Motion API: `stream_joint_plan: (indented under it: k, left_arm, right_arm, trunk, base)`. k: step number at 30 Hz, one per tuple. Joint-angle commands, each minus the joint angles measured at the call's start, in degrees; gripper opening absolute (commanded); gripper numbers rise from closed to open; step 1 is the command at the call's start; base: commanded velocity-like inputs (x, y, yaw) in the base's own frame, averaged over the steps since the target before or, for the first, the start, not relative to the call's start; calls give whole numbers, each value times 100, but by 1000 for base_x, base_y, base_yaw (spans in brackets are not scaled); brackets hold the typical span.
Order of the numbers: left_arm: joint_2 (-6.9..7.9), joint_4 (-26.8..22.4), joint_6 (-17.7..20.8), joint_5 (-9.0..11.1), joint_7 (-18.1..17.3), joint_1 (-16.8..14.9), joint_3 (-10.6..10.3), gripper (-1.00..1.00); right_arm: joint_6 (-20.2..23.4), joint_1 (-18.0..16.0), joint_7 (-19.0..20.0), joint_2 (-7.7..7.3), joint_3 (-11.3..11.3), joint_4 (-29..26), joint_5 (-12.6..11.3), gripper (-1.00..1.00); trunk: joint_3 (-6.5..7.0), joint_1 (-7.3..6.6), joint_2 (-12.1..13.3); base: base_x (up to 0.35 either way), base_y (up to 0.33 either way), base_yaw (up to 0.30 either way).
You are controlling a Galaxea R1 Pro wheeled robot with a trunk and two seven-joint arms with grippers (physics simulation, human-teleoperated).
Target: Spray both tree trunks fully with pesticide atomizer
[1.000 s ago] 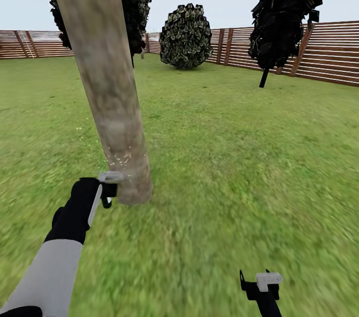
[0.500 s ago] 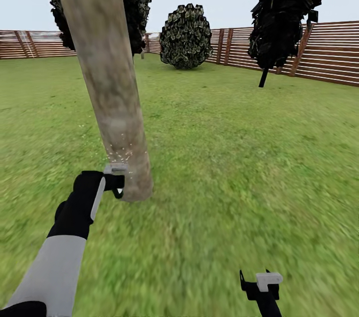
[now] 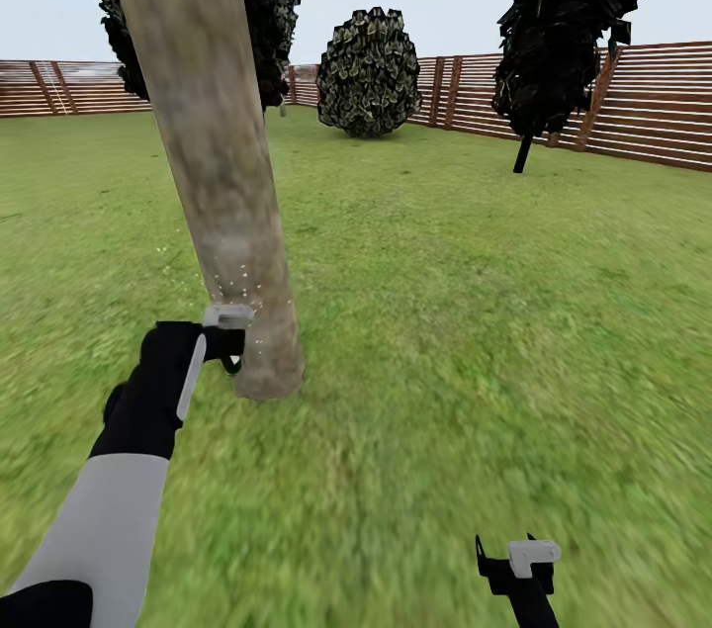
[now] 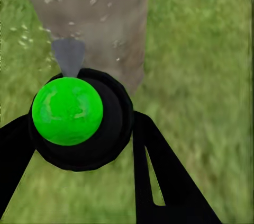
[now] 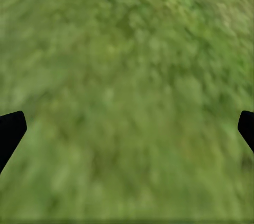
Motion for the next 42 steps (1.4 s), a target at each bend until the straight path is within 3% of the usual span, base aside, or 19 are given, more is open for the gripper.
stream_joint_plan:
  k: [1, 4, 9, 16, 19, 26, 29, 34, 40, 42]
  left_arm:
    - [-19, -33, 4, -22, -1, -33, -15, -100]
    - [12, -98, 27, -28, 1, -105, -2, -100]
    - [348, -111, 41, -8, 1, -107, 124, -100]
    - [96, -290, 42, 2, 2, -132, 75, -100]
    - [3, -319, 46, -1, 2, -284, 77, -100]
    - [104, -314, 67, -20, 2, -363, 128, -100]
    - [23, -318, 68, -32, 2, -306, 70, -100]
    - [-11, -318, 69, -26, 2, -291, -377, -100]
    - [-13, -312, 76, -11, 2, -260, -399, -100]
    - [-22, -247, 70, 15, -5, -82, -420, -100]
  right_arm:
    - [1, 0, 0, 0, 0, 0, 0, 100]
    - [1, 0, 0, 0, 0, 0, 0, 100]
    - [1, 0, 0, 0, 0, 0, 0, 100]
    - [2, 0, 0, 0, 0, 0, 0, 100]
    - [2, 0, 0, 0, 0, 0, 0, 100]
    - [1, 0, 0, 0, 0, 0, 2, 100]
    - [2, 0, 0, 0, 0, 0, 2, 100]
    - [-2, 0, 0, 0, 0, 0, 1, 100]
    - [1, 0, 0, 0, 0, 0, 4, 100]
    - [1, 0, 0, 0, 0, 0, 8, 100]
  trunk:
    - [0, 0, 0]
    - [0, 0, 0]
    - [0, 0, 0]
    - [0, 0, 0]
    - [0, 0, 0]
    - [0, 0, 0]
    - [0, 0, 0]
    - [0, 0, 0]
    - [0, 0, 0]
    - [0, 0, 0]
  base:
    - [0, 0, 0]
    - [0, 0, 0]
    - [0, 0, 0]
    - [-129, 0, 0]
    - [-16, 0, 0]
    - [-1, 0, 0]
    - [0, 0, 0]
    - [0, 0, 0]
    - [0, 0, 0]
    - [0, 0, 0]
